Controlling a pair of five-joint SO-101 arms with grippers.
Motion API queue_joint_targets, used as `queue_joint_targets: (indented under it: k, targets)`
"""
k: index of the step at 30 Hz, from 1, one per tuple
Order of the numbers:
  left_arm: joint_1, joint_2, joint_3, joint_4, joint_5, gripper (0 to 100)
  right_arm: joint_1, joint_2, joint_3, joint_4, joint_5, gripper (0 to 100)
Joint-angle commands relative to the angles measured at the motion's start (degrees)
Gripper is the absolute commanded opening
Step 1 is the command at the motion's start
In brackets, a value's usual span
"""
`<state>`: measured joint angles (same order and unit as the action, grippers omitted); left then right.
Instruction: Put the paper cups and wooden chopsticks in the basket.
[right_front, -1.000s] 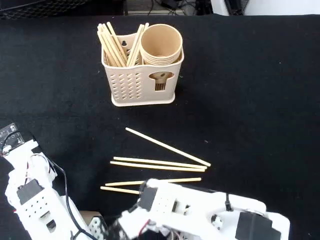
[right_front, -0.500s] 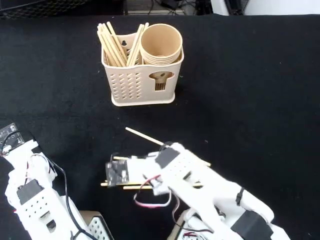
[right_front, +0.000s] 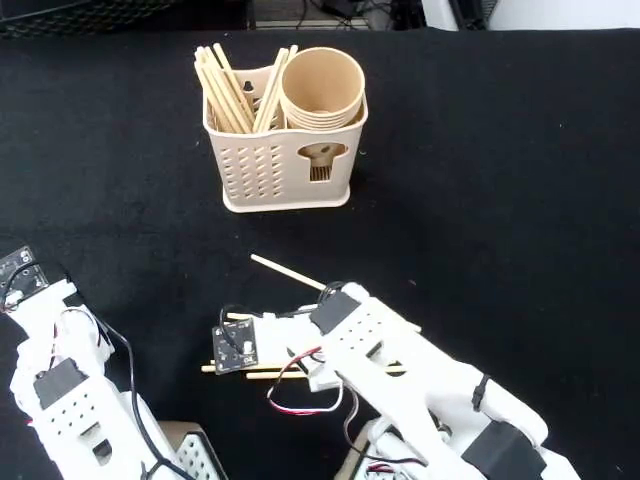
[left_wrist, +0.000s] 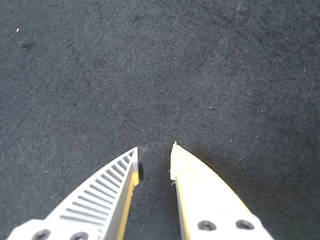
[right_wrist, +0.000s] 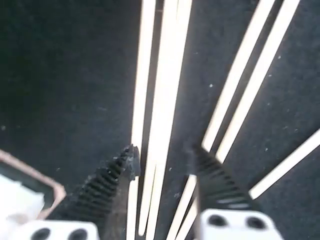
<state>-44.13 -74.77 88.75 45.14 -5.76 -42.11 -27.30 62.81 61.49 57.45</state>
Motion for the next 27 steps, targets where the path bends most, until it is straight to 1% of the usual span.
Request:
queue_joint_targets:
  k: [1,3,8,15,17,23,27]
  targets:
    - [-0.5,-0.5,-2.4,-0.9,0.4,12,-0.7,0.1,2.2,-6.4,-0.3,20.2]
    - [-0.6,-0.4,-2.4,-0.8,0.4,12,-0.6,0.2,4.2,-9.1,-0.3,19.1]
    - [-0.6,-0.4,-2.4,-0.8,0.4,12,-0.6,0.2,4.8,-9.0,-0.4,19.1]
    - [-0.5,-0.6,-2.6,0.4,0.4,12,-0.6,0.3,5.0,-7.5,-0.4,18.8]
    - [-0.5,-0.6,-2.5,0.3,0.4,12,-0.7,0.8,4.6,-4.6,-0.4,19.0]
    - [-0.5,-0.6,-2.6,0.3,0.4,12,-0.6,8.0,2.1,-3.1,-0.5,18.8]
    - [-0.5,-0.6,-2.6,0.3,0.4,12,-0.6,14.5,-2.7,-2.9,-3.0,18.8]
